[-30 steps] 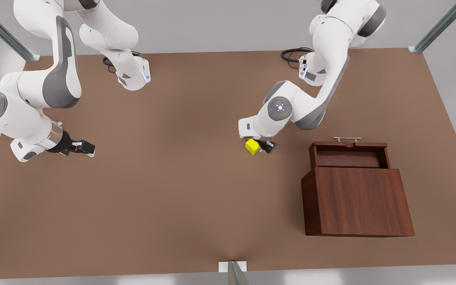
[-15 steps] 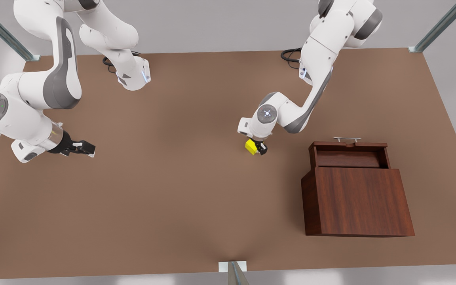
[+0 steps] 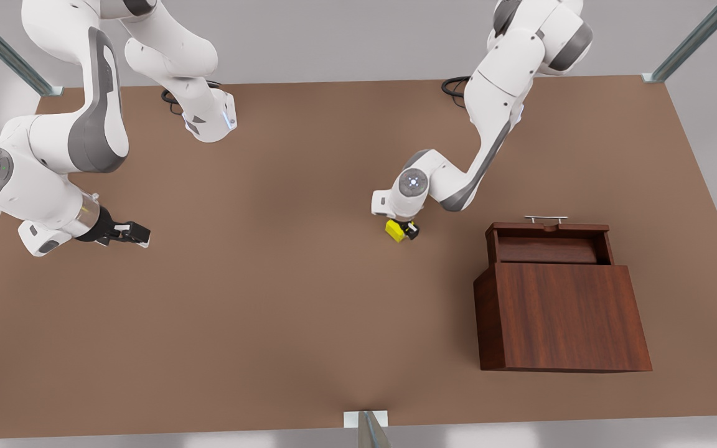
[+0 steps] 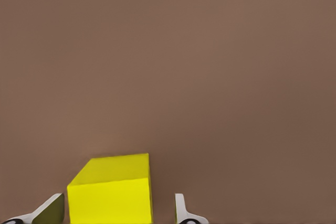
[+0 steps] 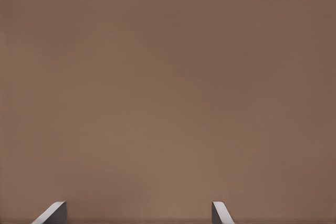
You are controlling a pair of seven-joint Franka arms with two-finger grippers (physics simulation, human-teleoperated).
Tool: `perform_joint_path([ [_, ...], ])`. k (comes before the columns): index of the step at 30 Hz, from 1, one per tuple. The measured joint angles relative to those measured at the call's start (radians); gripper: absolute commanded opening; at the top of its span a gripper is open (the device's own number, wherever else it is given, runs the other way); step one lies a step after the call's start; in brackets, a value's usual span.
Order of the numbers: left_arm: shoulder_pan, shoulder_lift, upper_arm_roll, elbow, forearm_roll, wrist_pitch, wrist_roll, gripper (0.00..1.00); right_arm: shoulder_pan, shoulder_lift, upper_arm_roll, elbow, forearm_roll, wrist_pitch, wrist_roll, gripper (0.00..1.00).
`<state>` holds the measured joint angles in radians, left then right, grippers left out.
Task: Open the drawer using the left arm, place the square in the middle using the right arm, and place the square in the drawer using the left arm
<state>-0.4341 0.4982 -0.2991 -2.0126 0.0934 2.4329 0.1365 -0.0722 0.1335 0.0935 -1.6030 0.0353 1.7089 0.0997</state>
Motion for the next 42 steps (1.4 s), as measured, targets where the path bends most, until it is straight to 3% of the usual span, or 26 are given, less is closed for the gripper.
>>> perform_joint_path([
  [11, -0.006, 0.058, 0.021, 0.0, 0.007, 0.046, 0.002, 1.0, 0.001, 0.005, 0.001, -0.001, 0.0, 0.001, 0.002, 1.0],
  [12, -0.007, 0.063, 0.021, 0.0, 0.009, 0.049, 0.002, 0.95, 0.002, 0.008, 0.0, 0.0, 0.0, 0.001, 0.002, 1.0],
  [13, -0.009, 0.065, 0.021, 0.0, 0.009, 0.051, 0.001, 0.84, 0.002, 0.008, 0.0, 0.0, 0.0, 0.002, 0.002, 1.0],
  [15, -0.009, 0.067, 0.023, 0.0, 0.01, 0.052, -0.003, 0.53, 0.001, 0.008, 0.001, 0.0, 0.0, 0.002, 0.002, 1.0],
  [18, -0.009, 0.078, 0.025, 0.001, 0.026, 0.054, -0.008, 0.55, 0.002, 0.008, 0.0, 0.0, 0.0, 0.002, 0.002, 1.0],
  [21, -0.013, 0.077, 0.03, 0.003, 0.318, 0.054, -0.044, 0.58, 0.001, 0.008, 0.001, 0.0, 0.0, 0.002, 0.002, 1.0],
  [23, -0.013, 0.073, 0.03, 0.003, 0.401, 0.053, -0.036, 0.58, 0.002, 0.008, 0.001, 0.0, 0.0, 0.002, 0.002, 1.0],
  [28, -0.012, 0.065, 0.031, 0.009, 0.149, 0.042, -0.012, 0.58, 0.002, 0.014, 0.002, 0.002, 0.0, 0.007, 0.002, 1.0],
  [36, -0.012, 0.025, 0.044, 0.019, 0.066, 0.018, -0.017, 0.57, 0.0, 0.012, 0.002, 0.002, 0.0, 0.005, 0.001, 1.0],
  [42, -0.009, -0.342, 0.174, 0.172, 0.015, -0.495, -0.811, 0.58, 0.002, 0.015, 0.002, 0.002, 0.0, 0.006, 0.002, 1.0],
])
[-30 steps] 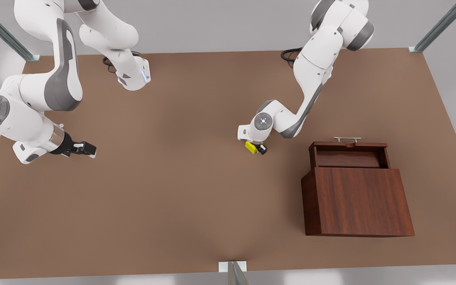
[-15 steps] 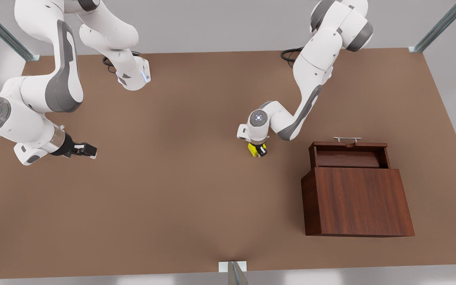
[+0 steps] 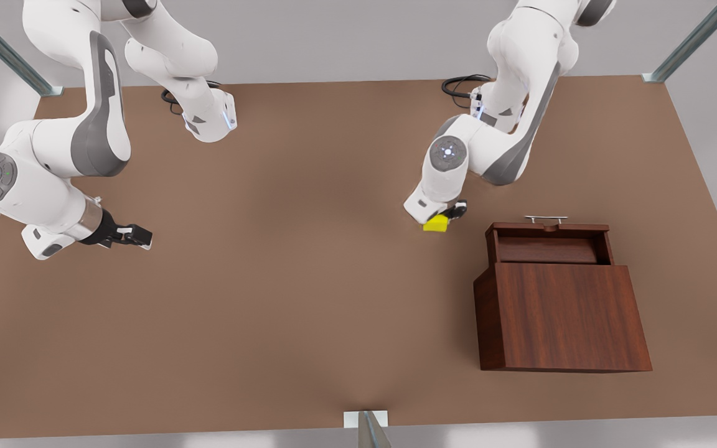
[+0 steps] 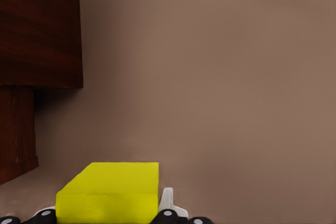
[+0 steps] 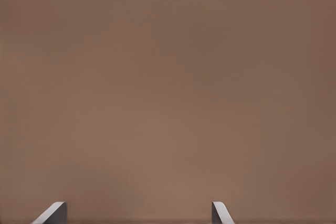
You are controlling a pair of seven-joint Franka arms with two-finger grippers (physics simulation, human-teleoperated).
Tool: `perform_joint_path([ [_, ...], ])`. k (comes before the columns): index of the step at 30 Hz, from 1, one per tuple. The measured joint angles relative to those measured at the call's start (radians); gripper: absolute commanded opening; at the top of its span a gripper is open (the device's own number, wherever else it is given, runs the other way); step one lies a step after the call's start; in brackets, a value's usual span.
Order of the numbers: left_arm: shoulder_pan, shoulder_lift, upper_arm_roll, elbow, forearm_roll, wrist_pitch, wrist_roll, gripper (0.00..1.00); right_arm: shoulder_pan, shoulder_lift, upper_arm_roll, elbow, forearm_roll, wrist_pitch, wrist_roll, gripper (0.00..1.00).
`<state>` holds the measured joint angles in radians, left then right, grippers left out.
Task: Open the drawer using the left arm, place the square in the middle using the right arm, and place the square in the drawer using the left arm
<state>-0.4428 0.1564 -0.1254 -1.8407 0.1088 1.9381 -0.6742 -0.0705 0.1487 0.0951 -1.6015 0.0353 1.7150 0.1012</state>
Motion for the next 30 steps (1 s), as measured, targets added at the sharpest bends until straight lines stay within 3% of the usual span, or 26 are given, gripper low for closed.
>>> perform_joint_path([
  [2, 0.055, -0.066, 0.096, 0.009, -0.031, -0.039, 0.007, 0.58, 0.0, 0.0, 0.0, 0.0, 0.0, 0.0, 0.0, 1.0],
  [4, 0.185, -0.057, 0.098, -0.001, -0.047, -0.031, 0.189, 0.58, 0.0, 0.0, 0.0, 0.0, 0.0, 0.001, 0.0, 1.0],
  [8, 0.268, -0.029, 0.097, -0.093, -0.052, -0.005, 0.677, 0.58, 0.0, 0.0, 0.0, 0.001, 0.002, 0.0, 0.0, 1.0],
  [12, 0.398, -0.008, 0.099, -0.098, -0.049, 0.015, 0.683, 0.58, 0.0, -0.003, 0.0, 0.0, 0.005, -0.003, 0.0, 1.0],
  [20, 0.445, 0.051, 0.1, -0.092, -0.039, 0.084, 0.549, 0.58, 0.0, 0.0, 0.0, 0.0, 0.005, -0.001, 0.0, 1.0],
  [21, 0.444, 0.057, 0.099, -0.092, -0.037, 0.087, 0.549, 0.64, 0.0, 0.0, 0.0, 0.0, 0.005, 0.0, 0.0, 1.0],
  [22, 0.446, 0.06, 0.101, -0.092, -0.04, 0.087, 0.551, 1.0, 0.0, 0.0, 0.0, 0.0, 0.005, 0.0, 0.0, 1.0],
  [29, 0.445, 0.051, 0.099, -0.07, -0.06, 0.066, 0.536, 1.0, 0.0, 0.006, 0.0, 0.0, 0.005, 0.001, 0.001, 1.0],
  [30, 0.42, 0.019, 0.098, 0.031, -0.061, -0.08, 0.543, 1.0, 0.0, 0.006, 0.0, 0.0, 0.005, 0.002, 0.001, 1.0],
])
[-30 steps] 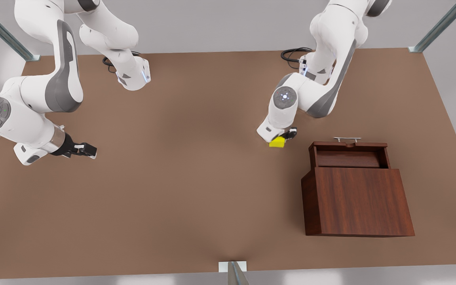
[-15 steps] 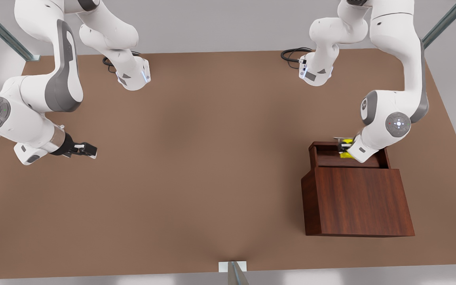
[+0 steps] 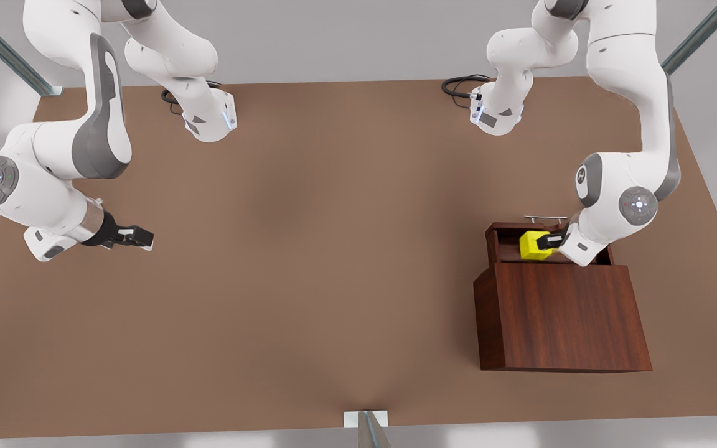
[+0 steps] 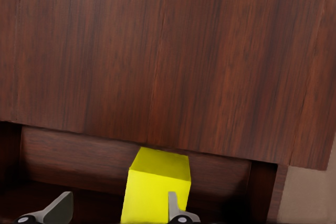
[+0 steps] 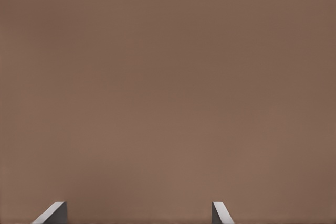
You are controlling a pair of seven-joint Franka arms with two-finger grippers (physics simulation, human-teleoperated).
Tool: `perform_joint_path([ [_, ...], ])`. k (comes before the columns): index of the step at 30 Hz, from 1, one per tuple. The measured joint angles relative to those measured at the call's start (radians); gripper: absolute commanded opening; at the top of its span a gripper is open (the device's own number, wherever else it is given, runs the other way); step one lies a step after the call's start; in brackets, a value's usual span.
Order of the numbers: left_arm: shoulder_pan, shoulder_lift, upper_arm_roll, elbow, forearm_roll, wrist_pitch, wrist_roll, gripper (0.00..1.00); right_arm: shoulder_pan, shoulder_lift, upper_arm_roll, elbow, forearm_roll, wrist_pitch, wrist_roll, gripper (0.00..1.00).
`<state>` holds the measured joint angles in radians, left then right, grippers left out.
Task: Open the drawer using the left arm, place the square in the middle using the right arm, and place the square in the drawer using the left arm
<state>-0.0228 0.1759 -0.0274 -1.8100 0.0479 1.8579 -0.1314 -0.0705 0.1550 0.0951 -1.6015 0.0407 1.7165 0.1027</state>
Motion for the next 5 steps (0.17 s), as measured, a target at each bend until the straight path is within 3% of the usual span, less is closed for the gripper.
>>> perform_joint_path([
  [1, -0.072, 0.004, -0.011, 0.194, -0.001, -0.241, 0.006, 1.0, 0.0, 0.0, 0.0, 0.0, -0.001, -0.001, -0.001, 1.0],
  [2, -0.143, -0.004, -0.014, 0.283, -0.001, -0.338, 0.006, 1.0, 0.0, 0.0, 0.0, 0.0, -0.001, -0.001, -0.001, 1.0],
  [5, -0.126, -0.002, -0.009, 0.369, -0.01, -0.426, -0.005, 1.0, 0.0, -0.002, 0.0, 0.007, -0.001, -0.004, -0.003, 1.0],
])
